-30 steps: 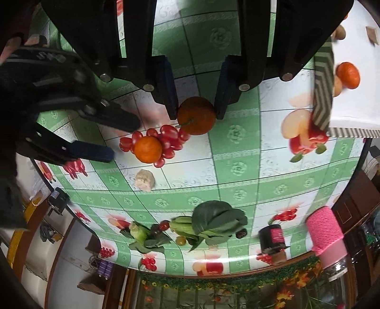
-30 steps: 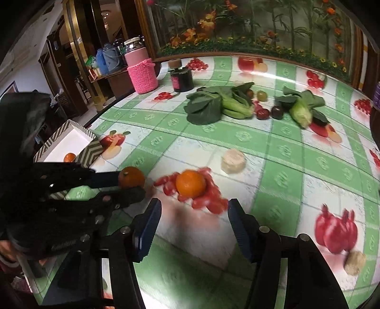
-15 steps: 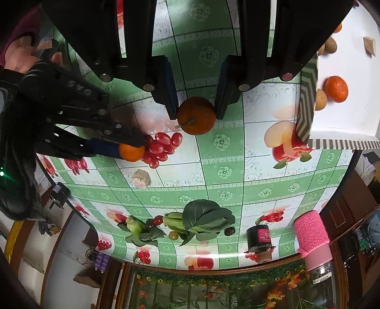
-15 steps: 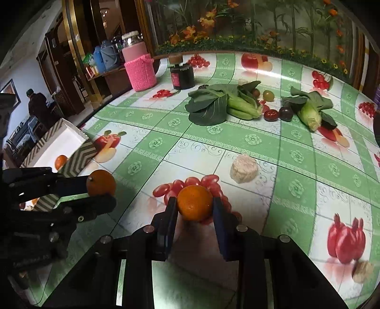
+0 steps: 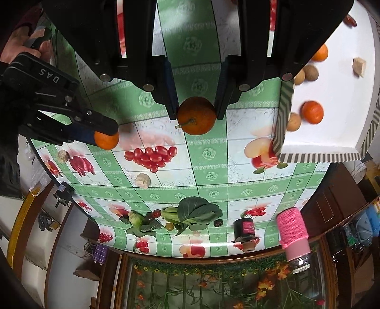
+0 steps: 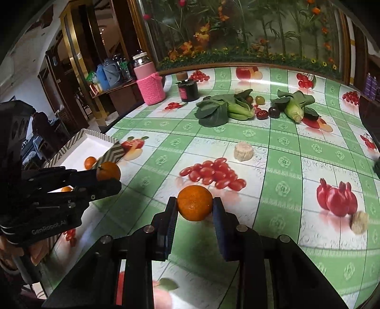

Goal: Organize fruits
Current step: 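Carry both oranges over the tray and open both grippers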

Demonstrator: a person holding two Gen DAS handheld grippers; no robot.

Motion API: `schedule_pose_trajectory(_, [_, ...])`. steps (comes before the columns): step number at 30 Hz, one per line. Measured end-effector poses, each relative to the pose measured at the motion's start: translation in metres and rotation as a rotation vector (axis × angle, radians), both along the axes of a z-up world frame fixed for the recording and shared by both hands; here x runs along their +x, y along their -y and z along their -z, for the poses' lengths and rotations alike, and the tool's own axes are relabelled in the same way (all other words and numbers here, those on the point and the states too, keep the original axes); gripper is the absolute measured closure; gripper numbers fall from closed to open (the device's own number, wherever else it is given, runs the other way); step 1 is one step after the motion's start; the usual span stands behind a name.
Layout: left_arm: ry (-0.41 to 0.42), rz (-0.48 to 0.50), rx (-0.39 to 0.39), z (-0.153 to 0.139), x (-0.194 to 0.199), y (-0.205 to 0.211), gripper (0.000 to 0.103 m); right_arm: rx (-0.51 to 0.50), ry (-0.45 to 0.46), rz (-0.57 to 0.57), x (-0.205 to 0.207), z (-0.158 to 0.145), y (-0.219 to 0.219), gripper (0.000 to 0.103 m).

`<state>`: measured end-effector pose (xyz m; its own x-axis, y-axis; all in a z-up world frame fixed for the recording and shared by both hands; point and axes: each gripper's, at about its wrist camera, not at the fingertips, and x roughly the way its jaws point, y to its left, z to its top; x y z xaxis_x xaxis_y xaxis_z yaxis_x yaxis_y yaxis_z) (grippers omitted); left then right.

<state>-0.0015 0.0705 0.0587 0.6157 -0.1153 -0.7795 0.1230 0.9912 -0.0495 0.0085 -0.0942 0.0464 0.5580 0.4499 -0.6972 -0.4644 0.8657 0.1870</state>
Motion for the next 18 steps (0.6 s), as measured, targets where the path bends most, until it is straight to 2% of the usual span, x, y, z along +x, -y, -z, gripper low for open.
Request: schedule_pose_trajectory(18, [0.049, -0.075, -0.032, -0.018, -0.048, -0.054, 0.075, 0.000, 0.033, -0.106, -0.044, -0.017, -0.062, 0.073])
